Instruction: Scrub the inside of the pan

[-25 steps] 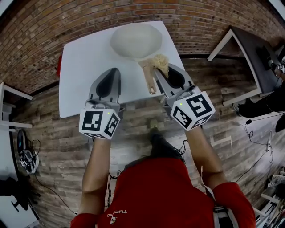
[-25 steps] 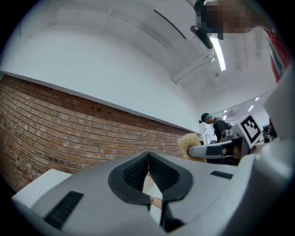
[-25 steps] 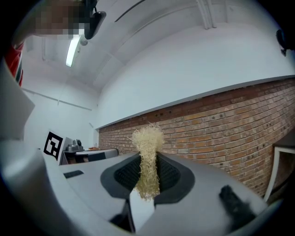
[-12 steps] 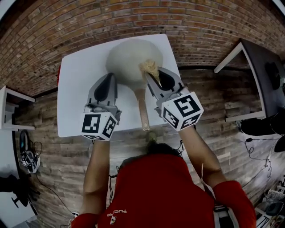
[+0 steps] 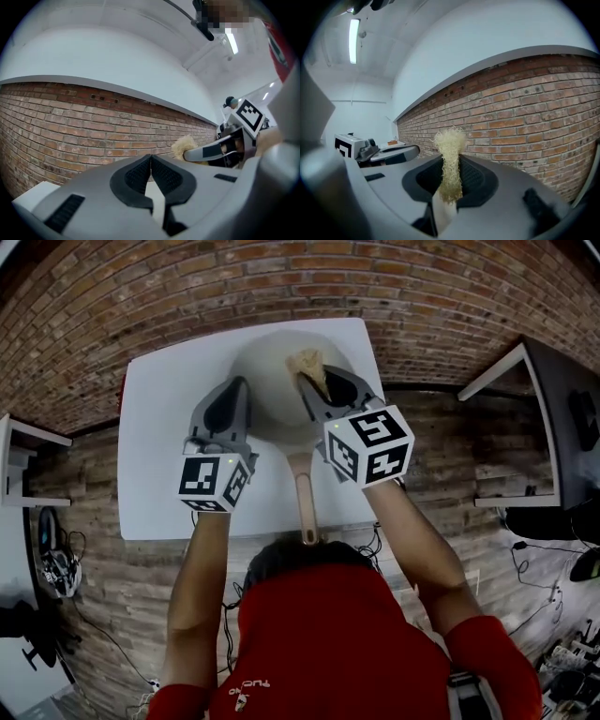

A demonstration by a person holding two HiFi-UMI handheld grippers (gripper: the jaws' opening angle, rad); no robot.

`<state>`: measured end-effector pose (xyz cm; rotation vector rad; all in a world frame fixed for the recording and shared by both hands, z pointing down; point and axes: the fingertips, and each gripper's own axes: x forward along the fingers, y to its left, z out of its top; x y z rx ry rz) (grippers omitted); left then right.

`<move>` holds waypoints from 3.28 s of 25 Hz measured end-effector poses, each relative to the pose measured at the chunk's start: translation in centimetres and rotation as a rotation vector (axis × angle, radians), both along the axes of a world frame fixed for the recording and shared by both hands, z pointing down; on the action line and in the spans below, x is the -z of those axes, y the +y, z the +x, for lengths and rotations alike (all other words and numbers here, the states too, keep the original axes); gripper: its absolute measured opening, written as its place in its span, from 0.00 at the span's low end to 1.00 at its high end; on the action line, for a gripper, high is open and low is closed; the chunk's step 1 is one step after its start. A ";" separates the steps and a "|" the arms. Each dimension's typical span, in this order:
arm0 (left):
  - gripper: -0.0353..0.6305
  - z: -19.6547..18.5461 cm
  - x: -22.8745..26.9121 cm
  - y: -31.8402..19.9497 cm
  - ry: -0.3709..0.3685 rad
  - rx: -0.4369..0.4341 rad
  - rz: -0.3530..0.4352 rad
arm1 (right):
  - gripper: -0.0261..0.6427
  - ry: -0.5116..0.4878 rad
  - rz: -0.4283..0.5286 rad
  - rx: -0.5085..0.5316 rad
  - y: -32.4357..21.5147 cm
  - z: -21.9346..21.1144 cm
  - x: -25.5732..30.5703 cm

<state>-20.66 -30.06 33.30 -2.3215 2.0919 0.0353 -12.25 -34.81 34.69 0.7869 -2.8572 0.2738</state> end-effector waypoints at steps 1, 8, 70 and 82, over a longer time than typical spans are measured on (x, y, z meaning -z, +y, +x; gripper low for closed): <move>0.08 -0.5 -0.3 -0.6 0.001 -0.004 -0.002 | 0.17 0.008 -0.007 0.000 -0.6 -0.8 -0.3; 0.08 -2.7 -2.2 -4.0 0.008 -0.047 -0.013 | 0.17 0.113 -0.080 -0.003 -4.7 -5.6 -4.4; 0.08 -9.2 -6.0 -3.9 0.047 -0.015 -0.048 | 0.17 0.699 -0.401 0.116 -4.5 -11.1 -21.9; 0.08 -7.9 -6.8 -4.6 0.045 -0.051 -0.060 | 0.17 0.719 -0.432 -0.041 -7.5 -3.2 -20.9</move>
